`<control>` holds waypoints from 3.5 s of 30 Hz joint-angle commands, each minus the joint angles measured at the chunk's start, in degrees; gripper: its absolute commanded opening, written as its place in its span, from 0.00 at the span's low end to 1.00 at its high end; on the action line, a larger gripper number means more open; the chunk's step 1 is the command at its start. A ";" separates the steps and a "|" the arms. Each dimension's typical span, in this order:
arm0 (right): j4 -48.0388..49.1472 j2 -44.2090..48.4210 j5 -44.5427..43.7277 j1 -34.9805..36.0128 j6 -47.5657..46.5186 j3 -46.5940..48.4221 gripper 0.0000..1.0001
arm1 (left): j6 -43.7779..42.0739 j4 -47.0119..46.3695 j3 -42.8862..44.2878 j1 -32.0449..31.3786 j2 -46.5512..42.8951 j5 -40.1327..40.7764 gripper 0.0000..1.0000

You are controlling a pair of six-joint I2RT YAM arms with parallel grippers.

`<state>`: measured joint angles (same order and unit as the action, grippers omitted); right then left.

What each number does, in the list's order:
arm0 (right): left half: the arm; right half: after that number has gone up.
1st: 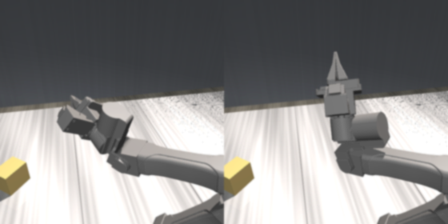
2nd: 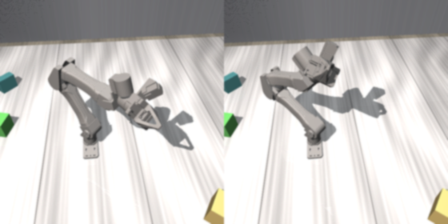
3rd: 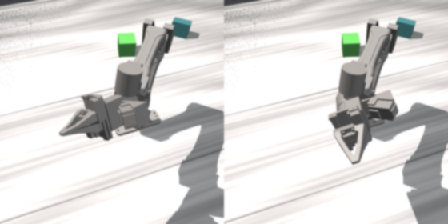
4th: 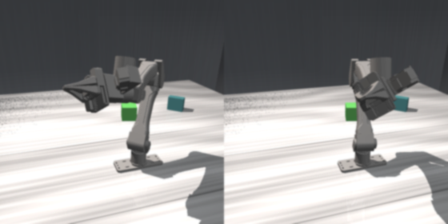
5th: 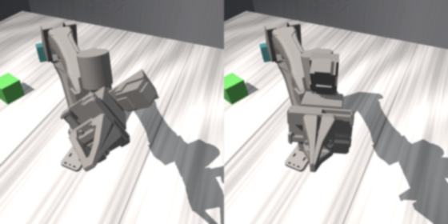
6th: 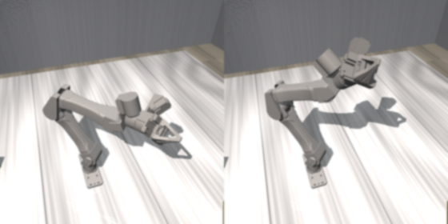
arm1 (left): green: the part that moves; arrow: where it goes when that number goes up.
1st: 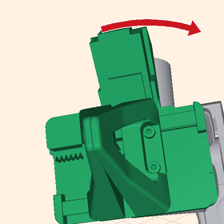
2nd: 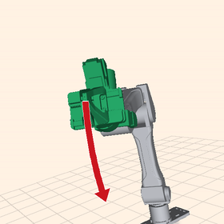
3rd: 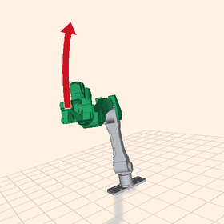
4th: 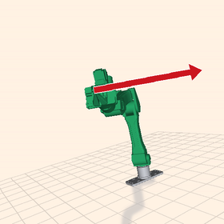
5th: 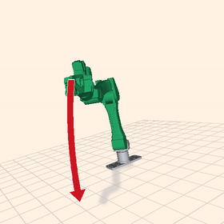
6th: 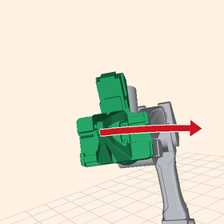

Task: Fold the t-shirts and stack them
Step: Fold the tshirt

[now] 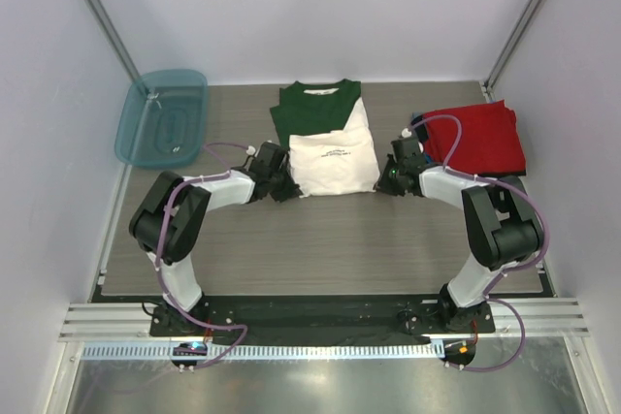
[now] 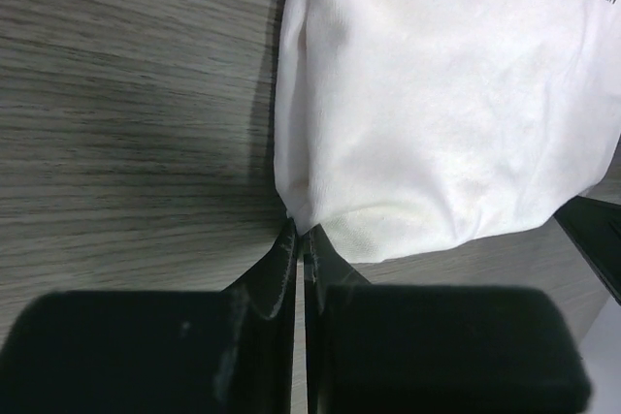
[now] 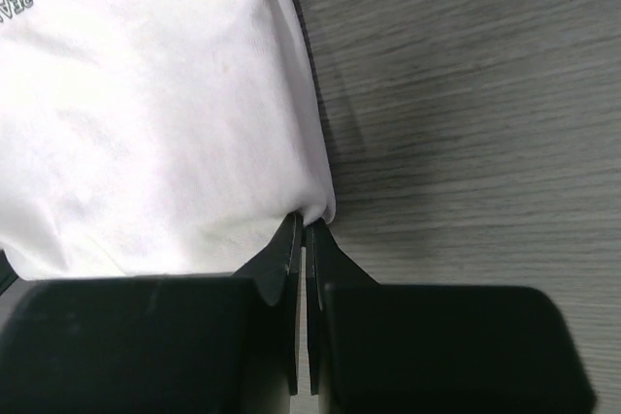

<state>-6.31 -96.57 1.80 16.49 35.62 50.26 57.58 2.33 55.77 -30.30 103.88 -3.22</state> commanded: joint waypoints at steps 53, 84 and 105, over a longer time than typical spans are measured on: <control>-23.66 12.30 -3.82 2.41 -8.72 22.33 0.01 | -3.70 21.67 6.89 4.63 -24.96 -12.60 0.00; -19.10 -22.85 1.44 -2.78 -7.58 56.34 0.01 | -5.02 20.70 31.59 16.24 4.14 -14.97 0.00; -9.87 -38.42 8.92 -5.15 -4.95 70.06 0.02 | -4.32 21.05 45.39 20.02 19.24 -14.01 0.00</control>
<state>-21.47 -134.30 10.48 12.60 29.58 116.25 53.60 23.92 97.67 -11.46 121.54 -18.04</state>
